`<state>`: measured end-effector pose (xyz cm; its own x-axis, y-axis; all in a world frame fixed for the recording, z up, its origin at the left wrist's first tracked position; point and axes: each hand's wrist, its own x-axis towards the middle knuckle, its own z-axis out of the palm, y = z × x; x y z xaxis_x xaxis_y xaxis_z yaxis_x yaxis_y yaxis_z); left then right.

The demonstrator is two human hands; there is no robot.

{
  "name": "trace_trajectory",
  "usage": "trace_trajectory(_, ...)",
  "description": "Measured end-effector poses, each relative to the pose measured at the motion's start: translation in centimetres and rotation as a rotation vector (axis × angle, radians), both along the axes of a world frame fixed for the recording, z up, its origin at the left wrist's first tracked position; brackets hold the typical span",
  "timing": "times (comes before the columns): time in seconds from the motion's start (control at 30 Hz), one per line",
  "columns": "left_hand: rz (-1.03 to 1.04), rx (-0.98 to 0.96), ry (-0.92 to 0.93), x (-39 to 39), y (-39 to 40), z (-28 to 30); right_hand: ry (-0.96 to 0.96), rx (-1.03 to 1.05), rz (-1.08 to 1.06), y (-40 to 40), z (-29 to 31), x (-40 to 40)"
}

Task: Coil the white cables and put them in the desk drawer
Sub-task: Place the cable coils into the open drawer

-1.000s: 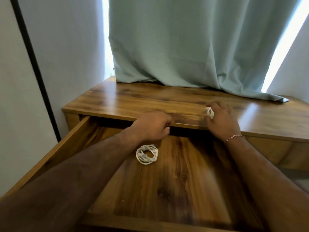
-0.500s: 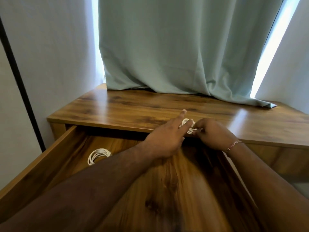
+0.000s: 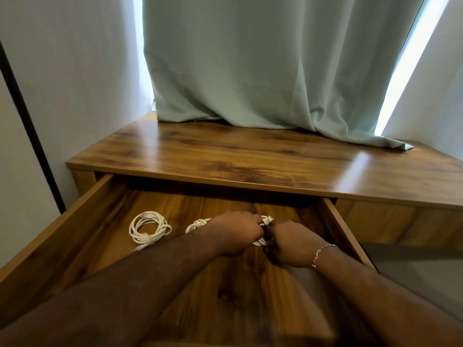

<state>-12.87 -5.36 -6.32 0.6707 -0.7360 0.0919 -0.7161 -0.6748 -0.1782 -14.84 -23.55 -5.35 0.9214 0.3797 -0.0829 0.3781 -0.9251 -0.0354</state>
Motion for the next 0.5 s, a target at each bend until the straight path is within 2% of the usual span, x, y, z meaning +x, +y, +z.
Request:
trace_trajectory(0.23, 0.017, -0.021, 0.025, 1.2, 1.4, 3.6, -0.27, 0.051, -0.001, -0.9, 1.7, 2.0)
trace_trajectory(0.33, 0.029, -0.025, 0.036, 1.9, 2.6, 5.2, -0.459, 0.013, 0.009, -1.5, 2.3, 4.3)
trace_trajectory(0.43, 0.012, -0.108, 0.029, 2.5, 4.3, 6.3, -0.683, 0.087, 0.057, -1.6, 3.8, 6.9)
trace_trajectory(0.5, -0.006, -0.145, 0.049, 2.8, 5.4, 6.8, -0.679, 0.143, 0.121, -1.5, 4.6, 8.5)
